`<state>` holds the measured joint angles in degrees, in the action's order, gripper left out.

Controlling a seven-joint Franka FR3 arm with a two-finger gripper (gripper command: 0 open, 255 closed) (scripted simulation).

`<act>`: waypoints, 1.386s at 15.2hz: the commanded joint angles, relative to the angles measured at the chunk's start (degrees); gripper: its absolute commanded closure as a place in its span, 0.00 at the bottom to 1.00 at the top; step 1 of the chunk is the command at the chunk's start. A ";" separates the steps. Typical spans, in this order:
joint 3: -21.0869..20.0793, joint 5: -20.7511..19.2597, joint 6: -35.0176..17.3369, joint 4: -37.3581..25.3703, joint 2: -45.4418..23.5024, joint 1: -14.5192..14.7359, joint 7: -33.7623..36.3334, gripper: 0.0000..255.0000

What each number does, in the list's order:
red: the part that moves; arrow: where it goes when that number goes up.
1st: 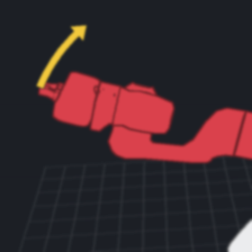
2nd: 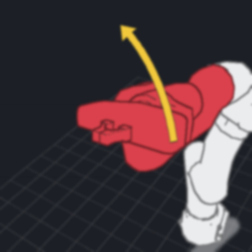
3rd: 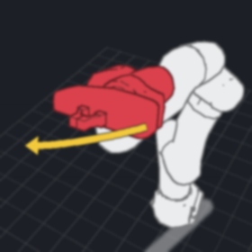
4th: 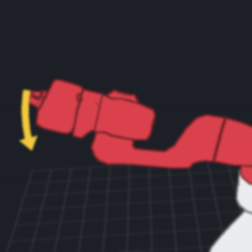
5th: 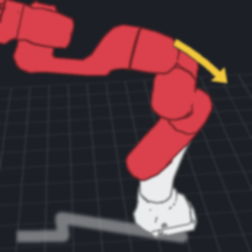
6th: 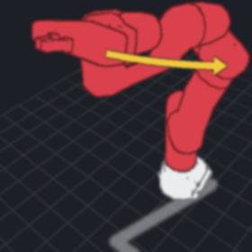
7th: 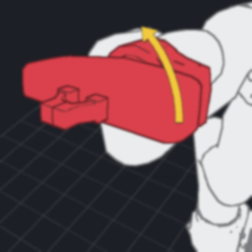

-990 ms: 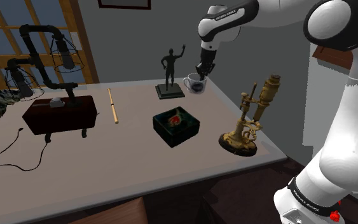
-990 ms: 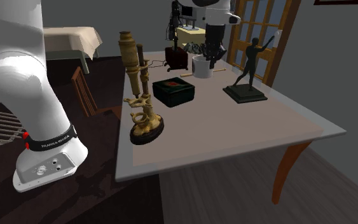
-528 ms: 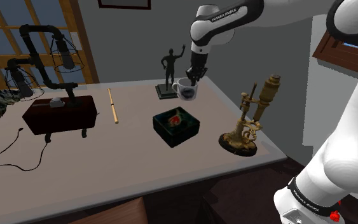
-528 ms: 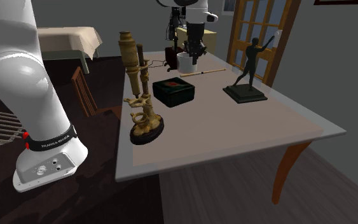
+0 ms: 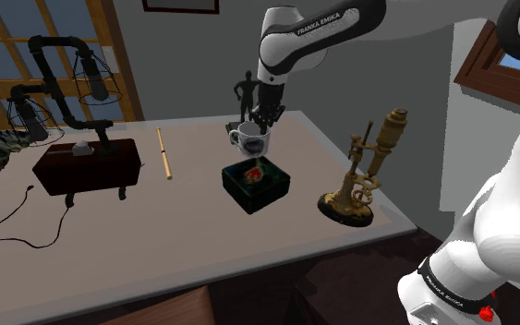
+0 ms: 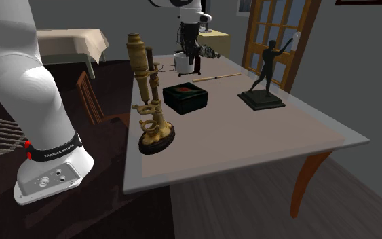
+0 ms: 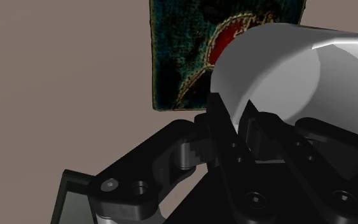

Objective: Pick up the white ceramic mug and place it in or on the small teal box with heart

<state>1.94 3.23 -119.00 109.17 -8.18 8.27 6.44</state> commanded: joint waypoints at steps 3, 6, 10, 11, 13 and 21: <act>-0.12 0.08 -2.61 1.69 -0.90 0.15 0.20 1.00; -0.14 0.19 -4.72 2.90 -1.80 0.15 0.07 1.00; -0.18 0.35 -7.51 4.34 -3.15 0.14 -0.13 1.00; -0.19 0.40 -8.20 4.67 -3.51 0.14 -0.18 1.00; -0.21 0.49 -9.57 5.29 -4.27 0.14 -0.28 1.00; -0.25 0.61 -11.27 5.99 -5.27 0.12 -0.41 1.00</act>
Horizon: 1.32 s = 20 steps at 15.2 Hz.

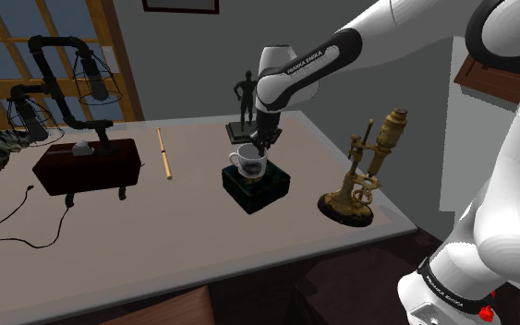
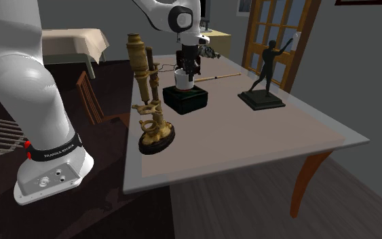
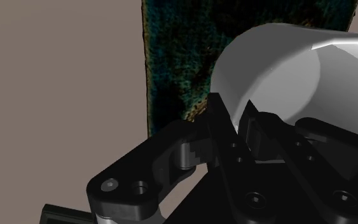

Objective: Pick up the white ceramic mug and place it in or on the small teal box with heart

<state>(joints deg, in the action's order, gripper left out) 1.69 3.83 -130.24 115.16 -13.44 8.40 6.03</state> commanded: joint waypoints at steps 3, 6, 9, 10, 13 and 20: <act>0.00 0.00 -0.03 0.00 -0.01 0.00 -0.01 1.00; 0.00 0.00 -0.03 0.00 -0.01 0.00 0.00 0.00; 0.00 0.00 -0.03 0.00 -0.01 0.00 0.00 0.00; 0.05 -0.11 1.65 -0.61 1.05 -0.03 0.07 0.00; 0.19 -0.39 6.42 -2.74 3.70 -0.10 0.25 0.00; 0.19 -0.39 6.42 -2.74 3.70 -0.11 0.25 0.00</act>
<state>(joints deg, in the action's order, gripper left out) 1.88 3.44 -123.84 112.43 -9.74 8.29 6.27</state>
